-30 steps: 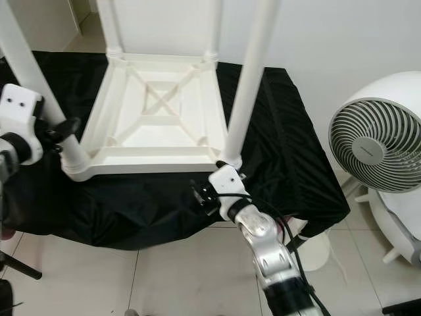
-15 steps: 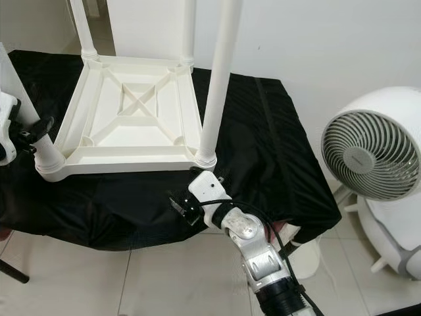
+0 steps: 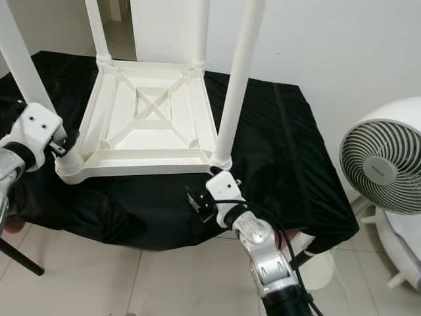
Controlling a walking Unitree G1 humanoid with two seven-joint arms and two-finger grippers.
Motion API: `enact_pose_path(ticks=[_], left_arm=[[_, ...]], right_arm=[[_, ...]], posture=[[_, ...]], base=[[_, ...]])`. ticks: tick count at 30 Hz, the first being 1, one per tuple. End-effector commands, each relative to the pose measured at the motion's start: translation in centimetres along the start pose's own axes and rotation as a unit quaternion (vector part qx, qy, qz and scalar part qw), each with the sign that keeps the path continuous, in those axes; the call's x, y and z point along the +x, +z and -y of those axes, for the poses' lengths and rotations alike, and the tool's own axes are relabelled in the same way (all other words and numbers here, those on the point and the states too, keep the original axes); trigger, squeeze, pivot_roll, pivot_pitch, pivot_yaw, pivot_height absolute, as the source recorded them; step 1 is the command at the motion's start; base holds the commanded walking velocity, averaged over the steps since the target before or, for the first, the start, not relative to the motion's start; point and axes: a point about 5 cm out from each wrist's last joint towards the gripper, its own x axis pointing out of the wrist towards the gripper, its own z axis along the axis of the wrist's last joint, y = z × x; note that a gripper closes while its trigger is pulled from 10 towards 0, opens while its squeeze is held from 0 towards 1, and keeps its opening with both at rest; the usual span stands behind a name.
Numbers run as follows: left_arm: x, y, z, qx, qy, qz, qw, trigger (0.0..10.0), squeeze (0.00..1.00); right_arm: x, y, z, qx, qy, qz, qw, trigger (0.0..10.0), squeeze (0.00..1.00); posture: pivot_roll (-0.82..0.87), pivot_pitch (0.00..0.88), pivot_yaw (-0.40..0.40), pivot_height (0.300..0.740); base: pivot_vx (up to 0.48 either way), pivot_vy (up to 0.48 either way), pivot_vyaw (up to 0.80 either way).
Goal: Building children table
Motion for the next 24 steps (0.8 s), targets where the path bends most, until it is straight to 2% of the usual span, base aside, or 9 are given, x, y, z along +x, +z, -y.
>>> enact_pose_path(ticks=[1, 6, 12, 14, 15, 20, 21, 23, 24], left_arm=[[-0.1, -0.3, 0.3, -0.005, 0.006, -0.013, 1.0, 10.0, 0.0], [-1.8, -2.2, -0.7, -0.004, 0.015, -0.071, 0.997, 10.0, 0.0], [-4.2, -4.2, -3.3, 0.016, 0.099, -0.154, 0.983, 10.0, 0.0], [-4.4, -4.8, -4.0, -0.021, 0.137, -0.169, 0.976, 10.0, 0.0], [-4.7, -5.5, -4.6, -0.071, 0.171, -0.178, 0.967, 10.0, 1.0], [-4.2, -4.6, -3.5, -0.113, 0.132, -0.135, 0.976, 10.0, 1.0], [-4.0, -4.3, -3.3, -0.126, 0.132, -0.128, 0.975, 10.0, 0.0], [-4.0, -4.3, -3.1, -0.161, 0.137, -0.135, 0.968, 10.0, 0.0], [-4.0, -4.4, -3.0, -0.173, 0.128, -0.133, 0.967, 10.0, 1.0]], right_arm=[[-0.3, -0.2, 0.4, 0.004, -0.011, -0.003, 1.0, 10.0, 0.0], [-0.8, -0.5, 0.7, 0.009, -0.025, -0.01, 1.0, 10.0, 0.0], [-1.5, -1.1, 0.9, 0.01, -0.035, -0.02, 0.999, 10.0, 0.0], [-1.4, -1.1, 0.8, 0.012, -0.034, -0.02, 0.999, 10.0, 0.0], [-1.3, -1.0, 0.7, 0.014, -0.031, -0.018, 0.999, 10.0, 0.0], [-0.8, -0.7, 0.5, 0.014, -0.025, -0.012, 1.0, 10.0, 0.0], [-0.7, -0.6, 0.6, 0.014, -0.024, -0.011, 1.0, 10.0, 0.0], [-0.6, -0.5, 0.6, 0.013, -0.024, -0.008, 1.0, 10.0, 0.0], [-0.7, -0.5, 0.6, 0.013, -0.025, -0.008, 1.0, 10.0, 0.0]], posture=[[-0.03, 0.066, 0.003, 0.74], [-0.03, 0.072, 0.012, 0.74], [-0.02, 0.077, 0.017, 0.74], [0.0, 0.08, 0.012, 0.74], [0.0, 0.08, 0.012, 0.74], [0.0, 0.077, 0.0, 0.74], [0.0, 0.077, 0.0, 0.74], [-0.01, 0.077, 0.001, 0.74], [-0.01, 0.077, 0.001, 0.74]], base=[[0.0, 0.0, 0.0], [0.0, 0.0, 0.0], [0.0, 0.0, 0.0], [0.0, 0.0, 0.0], [0.0, 0.0, 0.0], [0.0, 0.0, 0.0], [0.0, 0.0, 0.0], [0.0, 0.0, 0.0], [0.0, 0.0, 0.0]])
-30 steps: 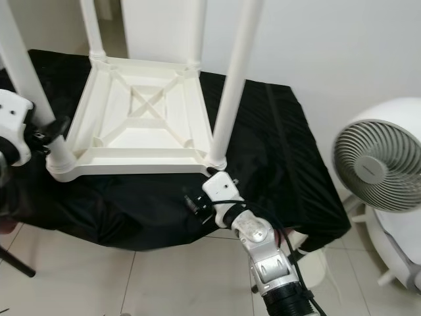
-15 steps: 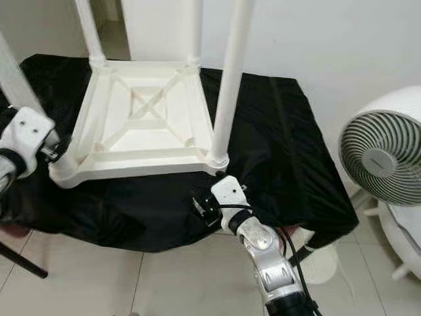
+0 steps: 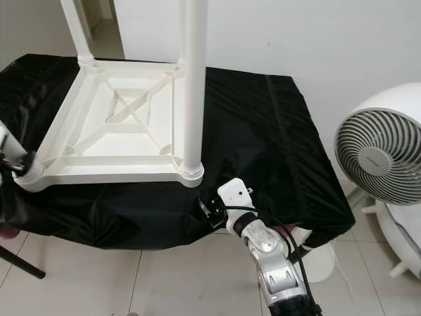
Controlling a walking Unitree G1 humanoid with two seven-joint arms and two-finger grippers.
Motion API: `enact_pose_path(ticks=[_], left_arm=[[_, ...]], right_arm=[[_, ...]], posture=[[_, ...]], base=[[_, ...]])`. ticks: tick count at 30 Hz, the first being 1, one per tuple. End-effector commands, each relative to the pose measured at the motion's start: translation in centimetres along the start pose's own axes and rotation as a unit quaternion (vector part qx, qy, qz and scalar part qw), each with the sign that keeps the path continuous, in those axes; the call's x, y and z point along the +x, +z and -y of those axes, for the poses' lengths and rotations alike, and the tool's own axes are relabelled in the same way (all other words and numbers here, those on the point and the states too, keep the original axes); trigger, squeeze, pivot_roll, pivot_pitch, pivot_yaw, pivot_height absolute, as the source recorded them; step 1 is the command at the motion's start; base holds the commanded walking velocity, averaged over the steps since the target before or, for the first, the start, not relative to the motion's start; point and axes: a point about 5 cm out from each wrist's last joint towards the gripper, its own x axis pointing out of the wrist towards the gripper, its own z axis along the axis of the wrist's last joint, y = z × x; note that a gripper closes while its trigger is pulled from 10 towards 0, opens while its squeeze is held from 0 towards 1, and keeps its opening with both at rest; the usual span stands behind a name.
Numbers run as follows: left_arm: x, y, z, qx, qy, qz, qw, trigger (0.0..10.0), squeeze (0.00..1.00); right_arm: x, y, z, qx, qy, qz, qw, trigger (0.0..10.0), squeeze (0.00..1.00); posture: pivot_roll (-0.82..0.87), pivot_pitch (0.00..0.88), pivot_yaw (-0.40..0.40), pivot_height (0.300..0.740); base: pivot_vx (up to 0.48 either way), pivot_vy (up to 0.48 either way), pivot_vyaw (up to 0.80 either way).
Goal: Building children table
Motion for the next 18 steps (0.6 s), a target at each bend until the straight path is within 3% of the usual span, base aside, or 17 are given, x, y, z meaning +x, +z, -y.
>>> enact_pose_path(ticks=[1, 4, 5, 7, 9, 12, 13, 16, 18], left_arm=[[-0.2, 0.2, -0.8, -0.019, 0.061, -0.003, 0.998, 10.0, 1.0], [-0.3, 0.1, -0.9, -0.016, 0.067, -0.012, 0.998, 10.0, 1.0], [-0.5, 0.1, -1.1, 0.0, 0.071, -0.015, 0.997, 10.0, 0.0], [-1.3, -0.2, -1.4, 0.033, 0.063, -0.022, 0.997, 10.0, 0.0], [-1.3, -0.2, -1.4, 0.033, 0.063, -0.022, 0.997, 10.0, 0.0], [-4.1, -0.6, -1.1, 0.136, -0.025, -0.035, 0.99, 10.0, 0.0], [-4.1, -0.6, -1.1, 0.136, -0.025, -0.035, 0.99, 10.0, 0.0], [-6.4, -0.6, -0.5, 0.206, -0.112, -0.041, 0.971, 10.0, 0.0], [-6.9, -0.7, -0.3, 0.222, -0.136, -0.047, 0.965, 10.0, 0.0]], right_arm=[[-0.2, -0.4, -0.1, 0.002, 0.003, -0.01, 1.0, 10.0, 0.0], [-0.3, -0.4, -0.1, 0.002, 0.002, -0.01, 1.0, 10.0, 0.0], [-0.5, -0.5, -0.1, 0.002, 0.001, -0.012, 1.0, 10.0, 0.0], [-0.8, -0.7, -0.1, 0.002, -0.001, -0.015, 1.0, 10.0, 0.0], [-0.8, -0.7, -0.1, 0.002, -0.001, -0.015, 1.0, 10.0, 0.0], [-1.3, -1.1, 0.0, 0.004, -0.006, -0.023, 1.0, 10.0, 0.0], [-1.3, -1.1, 0.0, 0.004, -0.006, -0.023, 1.0, 10.0, 0.0], [-1.4, -1.2, -0.1, 0.006, -0.003, -0.025, 1.0, 10.0, 0.0], [-1.3, -1.2, -0.2, 0.006, 0.0, -0.025, 1.0, 10.0, 0.0]], posture=[[-0.01, 0.077, 0.002, 0.74], [-0.01, 0.078, 0.003, 0.74], [-0.01, 0.08, 0.007, 0.74], [-0.01, 0.082, 0.012, 0.74], [-0.01, 0.082, 0.012, 0.74], [0.0, 0.087, 0.014, 0.74], [0.0, 0.087, 0.014, 0.74], [0.02, 0.087, 0.006, 0.74], [0.02, 0.087, 0.006, 0.74]], base=[[0.0, 0.0, 0.0], [0.0, 0.0, 0.0], [0.0, 0.0, 0.0], [0.0, 0.0, 0.0], [0.0, 0.0, 0.0], [0.0, 0.0, 0.0], [0.0, 0.0, 0.0], [0.0, 0.0, 0.0], [0.0, 0.0, 0.0]])
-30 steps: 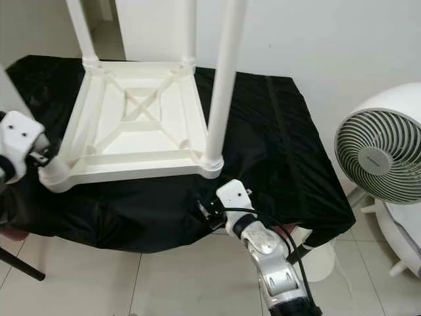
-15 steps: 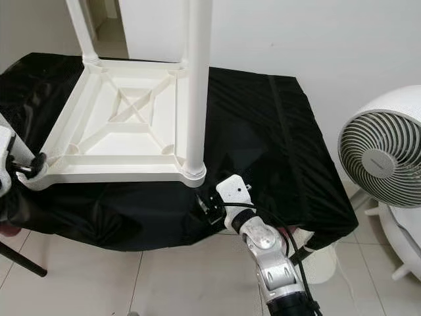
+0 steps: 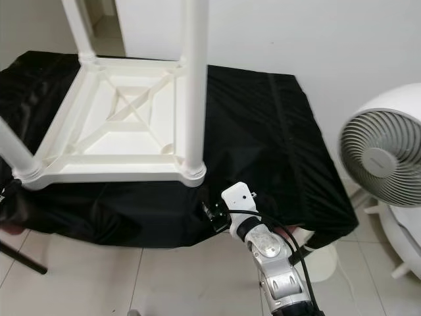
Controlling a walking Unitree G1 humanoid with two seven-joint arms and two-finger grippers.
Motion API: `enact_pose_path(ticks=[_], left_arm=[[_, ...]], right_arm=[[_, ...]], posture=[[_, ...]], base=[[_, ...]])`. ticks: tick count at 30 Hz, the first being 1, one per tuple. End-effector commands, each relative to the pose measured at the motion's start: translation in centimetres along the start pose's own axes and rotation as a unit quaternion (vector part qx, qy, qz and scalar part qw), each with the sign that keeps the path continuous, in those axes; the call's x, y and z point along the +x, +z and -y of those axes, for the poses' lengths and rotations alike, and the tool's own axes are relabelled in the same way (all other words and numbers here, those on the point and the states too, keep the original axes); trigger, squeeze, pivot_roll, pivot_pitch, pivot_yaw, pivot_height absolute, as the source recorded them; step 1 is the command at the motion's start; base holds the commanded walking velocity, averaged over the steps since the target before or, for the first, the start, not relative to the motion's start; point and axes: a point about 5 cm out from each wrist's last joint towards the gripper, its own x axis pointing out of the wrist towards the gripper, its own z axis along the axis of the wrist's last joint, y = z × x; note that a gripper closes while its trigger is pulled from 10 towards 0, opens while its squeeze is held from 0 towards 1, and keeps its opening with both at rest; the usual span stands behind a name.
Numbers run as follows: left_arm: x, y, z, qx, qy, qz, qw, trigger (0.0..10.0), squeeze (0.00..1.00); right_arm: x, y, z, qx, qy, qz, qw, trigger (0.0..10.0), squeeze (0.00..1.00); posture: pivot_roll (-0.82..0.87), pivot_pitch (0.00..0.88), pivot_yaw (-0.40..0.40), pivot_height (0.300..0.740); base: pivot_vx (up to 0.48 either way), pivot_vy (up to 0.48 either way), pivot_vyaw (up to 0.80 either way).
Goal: Building children table
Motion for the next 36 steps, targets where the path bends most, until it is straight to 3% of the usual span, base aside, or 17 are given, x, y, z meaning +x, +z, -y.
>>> enact_pose_path(ticks=[1, 3, 5, 6, 8, 12, 13, 16, 18, 24, 29, 36], left_arm=[[-0.4, 0.7, 0.9, 0.032, -0.05, 0.016, 0.998, 10.0, 0.0], [-0.4, 0.7, 0.9, 0.032, -0.05, 0.016, 0.998, 10.0, 0.0], [-0.4, 2.1, 2.0, 0.027, -0.094, 0.06, 0.993, 10.0, 0.0], [-0.4, 2.1, 2.0, 0.027, -0.094, 0.06, 0.993, 10.0, 0.0], [1.0, 4.6, 2.9, 0.014, -0.116, 0.122, 0.986, 10.0, 0.0], [1.5, 5.4, 3.1, 0.012, -0.119, 0.136, 0.983, 10.0, 0.0], [2.8, 6.8, 3.8, 0.018, -0.138, 0.164, 0.977, 10.0, 0.0], [3.9, 8.2, 4.7, 0.025, -0.166, 0.193, 0.967, 10.0, 0.0], [5.5, 10.6, 6.5, 0.053, -0.217, 0.235, 0.946, 10.0, 0.0], [7.6, 11.6, 8.1, 0.068, -0.281, 0.243, 0.926, 10.0, 0.0], [10.2, 12.4, 8.8, 0.074, -0.292, 0.224, 0.927, 10.0, 0.0], [11.6, 12.3, 8.7, 0.076, -0.28, 0.206, 0.935, 10.0, 0.0]], right_arm=[[0.1, -0.1, -0.1, 0.002, 0.005, -0.003, 1.0, 10.0, 0.0], [0.1, -0.1, -0.1, 0.002, 0.005, -0.003, 1.0, 10.0, 0.0], [0.3, 0.0, -0.2, 0.002, 0.009, -0.001, 1.0, 10.0, 0.0], [0.3, 0.0, -0.2, 0.002, 0.009, -0.001, 1.0, 10.0, 0.0], [0.3, -0.2, -0.3, 0.002, 0.015, -0.003, 1.0, 10.0, 0.0], [0.3, -0.3, -0.4, 0.002, 0.016, -0.004, 1.0, 10.0, 0.0], [0.0, -0.5, -0.2, 0.009, -0.003, -0.004, 1.0, 10.0, 0.0], [-0.4, -0.8, 0.2, 0.02, -0.033, -0.008, 0.999, 10.0, 0.0], [-1.4, -1.1, 0.7, 0.027, -0.075, -0.014, 0.997, 10.0, 0.0], [-1.9, -1.1, 0.8, 0.025, -0.085, -0.016, 0.996, 10.0, 0.0], [-1.8, -0.8, 1.0, 0.022, -0.089, -0.01, 0.996, 10.0, 0.0], [-1.7, -0.6, 1.1, 0.022, -0.09, -0.007, 0.996, 10.0, 0.0]], posture=[[0.02, 0.087, 0.003, 0.74], [0.02, 0.087, 0.003, 0.74], [0.02, 0.086, -0.006, 0.74], [0.02, 0.086, -0.006, 0.74], [0.02, 0.086, -0.011, 0.74], [0.02, 0.086, -0.011, 0.74], [0.0, 0.08, -0.01, 0.74], [-0.02, 0.078, -0.002, 0.74], [-0.03, 0.079, 0.004, 0.74], [-0.06, 0.081, 0.02, 0.74], [-0.07, 0.08, 0.021, 0.74], [-0.08, 0.086, 0.021, 0.74]], base=[[0.0, 0.0, 0.0], [0.0, 0.0, 0.0], [0.0, 0.0, 0.0], [0.0, 0.0, 0.0], [0.0, 0.0, 0.0], [0.0, 0.0, 0.0], [0.0, 0.0, 0.0], [0.0, 0.0, 0.0], [0.0, 0.0, 0.0], [0.0, 0.0, 0.0], [0.0, 0.0, 0.0], [0.0, 0.0, 0.0]])
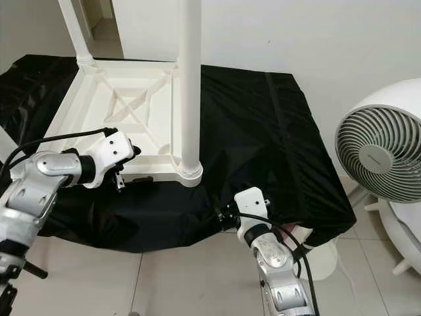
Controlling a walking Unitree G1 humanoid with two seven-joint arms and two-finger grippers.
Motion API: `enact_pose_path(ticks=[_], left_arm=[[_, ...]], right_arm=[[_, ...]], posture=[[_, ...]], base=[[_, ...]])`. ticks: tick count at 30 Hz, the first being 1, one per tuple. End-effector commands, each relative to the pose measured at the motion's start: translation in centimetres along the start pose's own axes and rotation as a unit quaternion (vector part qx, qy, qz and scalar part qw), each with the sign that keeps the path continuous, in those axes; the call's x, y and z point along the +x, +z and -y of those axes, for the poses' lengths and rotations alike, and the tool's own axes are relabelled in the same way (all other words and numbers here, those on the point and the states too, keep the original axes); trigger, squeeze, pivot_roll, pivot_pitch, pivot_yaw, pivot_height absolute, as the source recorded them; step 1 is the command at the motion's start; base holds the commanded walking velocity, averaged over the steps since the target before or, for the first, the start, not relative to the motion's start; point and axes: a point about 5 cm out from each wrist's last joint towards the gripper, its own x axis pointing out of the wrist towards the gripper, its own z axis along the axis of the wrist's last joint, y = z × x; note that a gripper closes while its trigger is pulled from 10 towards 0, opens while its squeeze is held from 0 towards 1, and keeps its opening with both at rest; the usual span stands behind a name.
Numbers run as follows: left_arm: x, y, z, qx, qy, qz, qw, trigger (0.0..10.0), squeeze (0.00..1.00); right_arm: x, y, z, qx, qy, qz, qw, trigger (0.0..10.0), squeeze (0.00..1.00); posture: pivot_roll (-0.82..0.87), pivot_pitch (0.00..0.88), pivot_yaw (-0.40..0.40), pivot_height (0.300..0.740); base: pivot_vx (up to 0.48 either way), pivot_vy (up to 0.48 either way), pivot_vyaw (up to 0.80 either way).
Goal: Building children table
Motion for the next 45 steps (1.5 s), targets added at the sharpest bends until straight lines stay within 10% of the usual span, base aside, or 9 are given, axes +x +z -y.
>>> enact_pose_path(ticks=[1, 10, 11, 21, 38, 45], left_arm=[[0.6, -0.5, -0.6, 0.001, 0.022, -0.017, 1.0, 10.0, 0.0], [2.5, -1.8, -0.5, -0.016, -0.013, -0.033, 0.999, 10.0, 0.0], [2.7, -1.8, -0.6, -0.018, -0.013, -0.033, 0.999, 8.0, 0.0], [3.9, -2.0, -0.8, -0.016, -0.018, -0.047, 0.999, 3.8, 0.0], [4.2, -2.5, -0.8, -0.008, -0.038, -0.064, 0.997, 0.0, 0.0], [4.2, -2.4, -0.8, 0.035, -0.04, -0.055, 0.997, 0.0, 0.0]], right_arm=[[-0.1, 0.1, -0.1, 0.001, 0.003, -0.002, 1.0, 10.0, 0.0], [-0.4, 0.5, -0.1, 0.003, 0.005, 0.002, 1.0, 10.0, 0.0], [-0.4, 0.6, -0.1, 0.003, 0.004, 0.003, 1.0, 10.0, 0.0], [-0.3, 0.8, -0.4, 0.007, 0.003, 0.004, 1.0, 10.0, 0.0], [-0.4, 0.8, -0.5, 0.01, 0.0, 0.003, 1.0, 10.0, 0.0], [-0.3, 0.9, -0.6, 0.01, 0.004, 0.003, 1.0, 10.0, 0.0]], posture=[[-0.08, 0.09, 0.019, 0.74], [-0.09, 0.101, 0.021, 0.74], [-0.09, 0.1, 0.023, 0.74], [-0.1, 0.104, 0.031, 0.74], [-0.1, 0.108, 0.034, 0.74], [-0.09, 0.111, 0.03, 0.74]], base=[[0.0, 0.0, 0.0], [0.0, 0.0, 0.0], [0.0, 0.0, 0.0], [0.0, 0.0, 0.0], [0.0, 0.0, 0.0], [0.0, 0.0, 0.0]])
